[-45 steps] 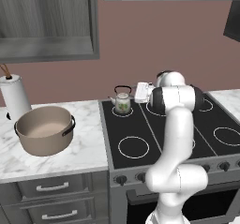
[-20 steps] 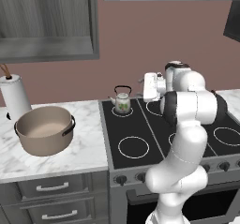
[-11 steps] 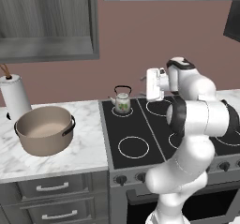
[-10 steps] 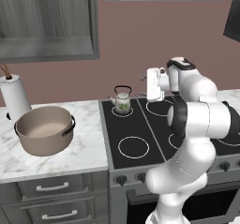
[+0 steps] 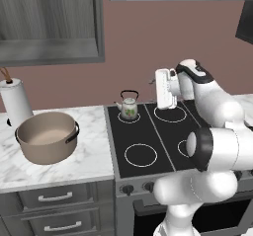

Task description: Pick the kettle from the cabinet and place it on a stove burner. Then pick the pot from the counter and place it on another stove burner. Finally, turn both burners on.

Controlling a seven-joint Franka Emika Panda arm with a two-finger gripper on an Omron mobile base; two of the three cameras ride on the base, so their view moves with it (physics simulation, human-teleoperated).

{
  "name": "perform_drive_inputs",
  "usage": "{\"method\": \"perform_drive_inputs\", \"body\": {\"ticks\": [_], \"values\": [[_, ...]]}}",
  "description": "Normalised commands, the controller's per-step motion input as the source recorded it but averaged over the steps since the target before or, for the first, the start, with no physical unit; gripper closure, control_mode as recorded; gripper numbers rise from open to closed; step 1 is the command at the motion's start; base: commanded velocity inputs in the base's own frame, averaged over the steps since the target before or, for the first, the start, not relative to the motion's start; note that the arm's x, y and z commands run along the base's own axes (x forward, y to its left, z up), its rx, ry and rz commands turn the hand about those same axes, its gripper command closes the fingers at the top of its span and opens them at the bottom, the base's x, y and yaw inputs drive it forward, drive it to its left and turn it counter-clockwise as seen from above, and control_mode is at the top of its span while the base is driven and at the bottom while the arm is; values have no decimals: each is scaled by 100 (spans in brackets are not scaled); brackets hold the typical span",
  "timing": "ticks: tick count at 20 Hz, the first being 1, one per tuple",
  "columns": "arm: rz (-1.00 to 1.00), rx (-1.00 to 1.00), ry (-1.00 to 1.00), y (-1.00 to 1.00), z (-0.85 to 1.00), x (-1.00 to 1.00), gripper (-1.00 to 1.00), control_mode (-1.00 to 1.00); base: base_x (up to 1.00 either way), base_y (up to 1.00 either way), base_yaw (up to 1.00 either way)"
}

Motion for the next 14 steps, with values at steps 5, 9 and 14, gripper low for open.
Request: {"method": "perform_drive_inputs", "body": {"ticks": [5,9,14], "values": [[0,-15,-10,22,13,-43,-100,-100,0,0,0],[0,-13,-8,25,10,-40,-100,-100,0,0,0],[0,-13,-5,26,6,-39,-100,-100,0,0,0]]}}
